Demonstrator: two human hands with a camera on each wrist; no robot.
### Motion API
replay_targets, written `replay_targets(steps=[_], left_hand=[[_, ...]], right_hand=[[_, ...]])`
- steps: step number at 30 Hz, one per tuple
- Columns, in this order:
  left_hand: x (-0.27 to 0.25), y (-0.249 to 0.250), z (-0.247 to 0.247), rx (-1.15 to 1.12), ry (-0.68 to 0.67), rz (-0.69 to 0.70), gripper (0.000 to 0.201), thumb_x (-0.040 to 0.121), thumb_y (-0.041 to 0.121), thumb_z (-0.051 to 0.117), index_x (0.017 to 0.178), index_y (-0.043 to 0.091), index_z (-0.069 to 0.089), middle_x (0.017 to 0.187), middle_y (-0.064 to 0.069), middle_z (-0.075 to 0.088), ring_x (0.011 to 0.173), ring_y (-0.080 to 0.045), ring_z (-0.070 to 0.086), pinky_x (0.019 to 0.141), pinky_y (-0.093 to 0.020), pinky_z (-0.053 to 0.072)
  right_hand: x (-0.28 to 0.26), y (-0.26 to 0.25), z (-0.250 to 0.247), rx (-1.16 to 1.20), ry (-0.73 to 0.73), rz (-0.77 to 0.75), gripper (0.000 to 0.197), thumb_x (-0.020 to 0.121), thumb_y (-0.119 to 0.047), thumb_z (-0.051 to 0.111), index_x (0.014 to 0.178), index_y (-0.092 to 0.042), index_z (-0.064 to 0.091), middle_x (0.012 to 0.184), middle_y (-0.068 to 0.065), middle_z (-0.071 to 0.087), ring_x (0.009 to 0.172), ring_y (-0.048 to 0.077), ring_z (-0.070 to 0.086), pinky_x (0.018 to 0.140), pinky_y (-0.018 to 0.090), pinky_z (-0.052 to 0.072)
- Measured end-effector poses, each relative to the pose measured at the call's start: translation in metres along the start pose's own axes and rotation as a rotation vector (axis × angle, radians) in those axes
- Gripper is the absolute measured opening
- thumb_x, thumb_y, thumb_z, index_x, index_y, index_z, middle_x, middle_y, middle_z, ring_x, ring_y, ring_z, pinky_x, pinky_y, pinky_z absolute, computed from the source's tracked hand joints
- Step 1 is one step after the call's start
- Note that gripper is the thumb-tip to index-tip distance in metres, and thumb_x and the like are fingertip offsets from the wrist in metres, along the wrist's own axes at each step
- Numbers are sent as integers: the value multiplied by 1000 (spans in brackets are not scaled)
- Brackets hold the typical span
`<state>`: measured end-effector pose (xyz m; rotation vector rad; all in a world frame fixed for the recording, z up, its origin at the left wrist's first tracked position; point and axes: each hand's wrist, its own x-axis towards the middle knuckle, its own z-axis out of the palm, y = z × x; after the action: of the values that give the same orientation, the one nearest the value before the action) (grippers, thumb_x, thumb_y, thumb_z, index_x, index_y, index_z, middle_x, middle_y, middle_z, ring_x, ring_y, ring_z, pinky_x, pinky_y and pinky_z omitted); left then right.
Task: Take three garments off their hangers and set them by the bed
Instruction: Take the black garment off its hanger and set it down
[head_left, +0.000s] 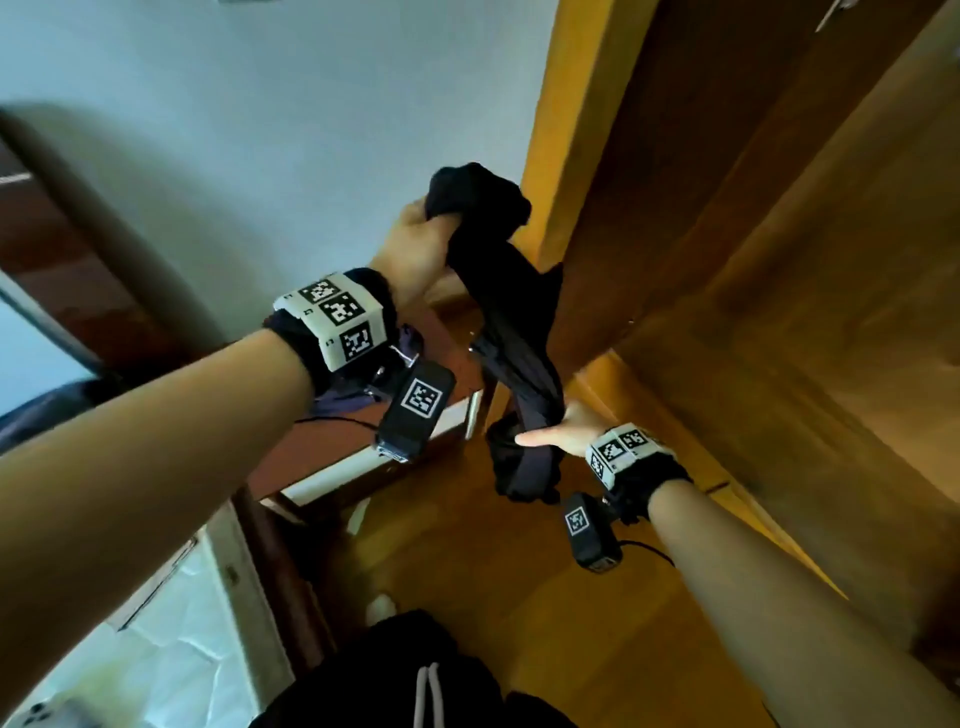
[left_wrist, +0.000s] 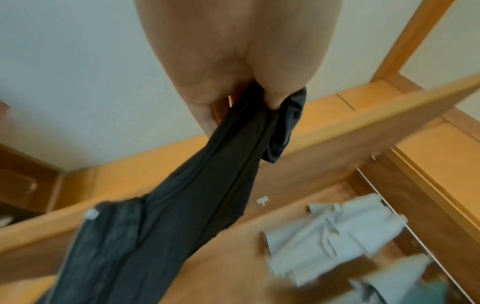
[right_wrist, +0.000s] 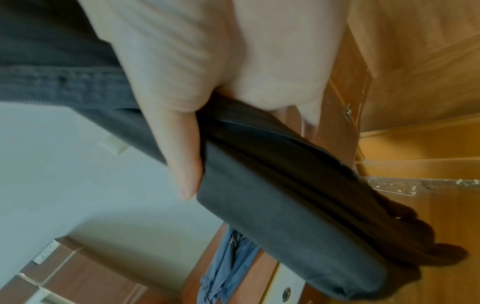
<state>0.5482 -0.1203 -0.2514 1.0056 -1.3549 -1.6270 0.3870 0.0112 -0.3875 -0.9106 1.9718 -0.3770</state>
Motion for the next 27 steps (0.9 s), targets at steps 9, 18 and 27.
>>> replay_targets(steps=[9,18,27], left_hand=[[23,-52,-195,72,523,-231,30,94,4,40,71,20,52,73,-4,59,63,-15,58,58,-24,54],[28,-112,-296,331,659,-505,36,89,-3,39,121,-12,53,121,-31,59,112,-41,60,95,-48,51],[54,-136,-355,347,894,-538,40,85,4,39,120,-4,58,121,-27,61,111,-40,60,96,-51,49]], right_hand=[[71,-78,45,-239,17,80,49,70,-19,69,117,-9,59,116,13,64,102,31,60,88,37,50],[114,-188,87,-31,-58,-169,33,72,-8,61,103,-17,61,107,14,61,113,35,54,100,46,44],[129,-325,113,324,-283,-491,43,80,19,35,100,-9,60,80,3,60,89,26,57,80,40,48]])
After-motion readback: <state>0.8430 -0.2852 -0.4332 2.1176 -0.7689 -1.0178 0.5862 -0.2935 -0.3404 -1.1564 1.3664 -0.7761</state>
